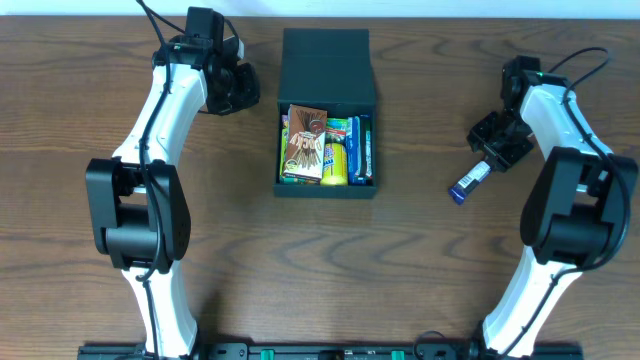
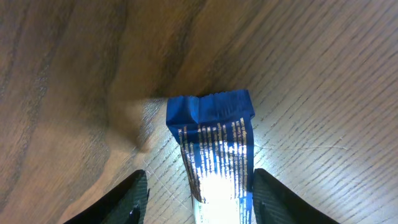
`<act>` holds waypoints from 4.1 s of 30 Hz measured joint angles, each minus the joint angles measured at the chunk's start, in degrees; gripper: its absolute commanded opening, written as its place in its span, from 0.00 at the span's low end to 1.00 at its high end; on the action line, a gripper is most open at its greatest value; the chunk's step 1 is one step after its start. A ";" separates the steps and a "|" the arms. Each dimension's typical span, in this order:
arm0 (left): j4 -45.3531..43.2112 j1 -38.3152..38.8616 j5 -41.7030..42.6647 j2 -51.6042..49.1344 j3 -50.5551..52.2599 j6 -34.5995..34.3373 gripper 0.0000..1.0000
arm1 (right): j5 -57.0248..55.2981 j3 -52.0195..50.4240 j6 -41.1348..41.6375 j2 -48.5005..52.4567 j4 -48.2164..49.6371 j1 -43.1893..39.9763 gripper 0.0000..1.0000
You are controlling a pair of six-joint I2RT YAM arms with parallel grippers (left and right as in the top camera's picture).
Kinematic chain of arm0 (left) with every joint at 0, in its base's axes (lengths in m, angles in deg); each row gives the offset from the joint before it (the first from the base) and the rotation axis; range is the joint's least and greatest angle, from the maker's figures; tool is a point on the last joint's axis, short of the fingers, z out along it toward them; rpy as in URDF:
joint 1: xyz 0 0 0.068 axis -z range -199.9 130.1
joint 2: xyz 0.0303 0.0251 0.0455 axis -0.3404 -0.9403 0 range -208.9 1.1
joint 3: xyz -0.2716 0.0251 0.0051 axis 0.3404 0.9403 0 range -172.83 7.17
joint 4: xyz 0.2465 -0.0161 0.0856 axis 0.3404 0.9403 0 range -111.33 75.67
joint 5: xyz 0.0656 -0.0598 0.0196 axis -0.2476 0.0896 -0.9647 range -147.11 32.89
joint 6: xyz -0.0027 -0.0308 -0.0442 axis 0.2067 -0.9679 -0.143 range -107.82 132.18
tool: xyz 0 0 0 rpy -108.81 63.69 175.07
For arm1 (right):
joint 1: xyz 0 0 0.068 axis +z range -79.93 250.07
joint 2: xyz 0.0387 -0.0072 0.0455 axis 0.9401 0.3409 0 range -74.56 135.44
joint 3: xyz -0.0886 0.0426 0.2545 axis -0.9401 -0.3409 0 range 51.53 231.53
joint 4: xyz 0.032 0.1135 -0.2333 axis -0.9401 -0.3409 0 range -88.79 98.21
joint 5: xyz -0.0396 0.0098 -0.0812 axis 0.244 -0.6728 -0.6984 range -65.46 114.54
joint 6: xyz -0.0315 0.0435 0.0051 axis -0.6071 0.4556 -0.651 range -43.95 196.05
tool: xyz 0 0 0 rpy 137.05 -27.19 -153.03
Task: Pack container
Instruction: 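Lift the blue bar and carry it to the black box, then insert the blue bar into the box's right edge, then raise both grippers to the top edge of the open lid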
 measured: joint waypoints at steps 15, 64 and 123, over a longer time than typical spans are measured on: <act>0.02 0.00 0.00 0.00 0.00 0.00 0.06 | 0.17 0.00 -1.60 1.90 0.07 -0.37 0.33; -0.20 -0.15 -0.68 0.00 0.00 0.20 0.06 | 19.67 33.07 -23.06 2.86 -12.90 27.08 0.24; -14.38 -1.14 5.92 -5.46 -0.02 -5.55 0.06 | 18.23 26.75 -21.53 4.66 0.72 17.18 0.01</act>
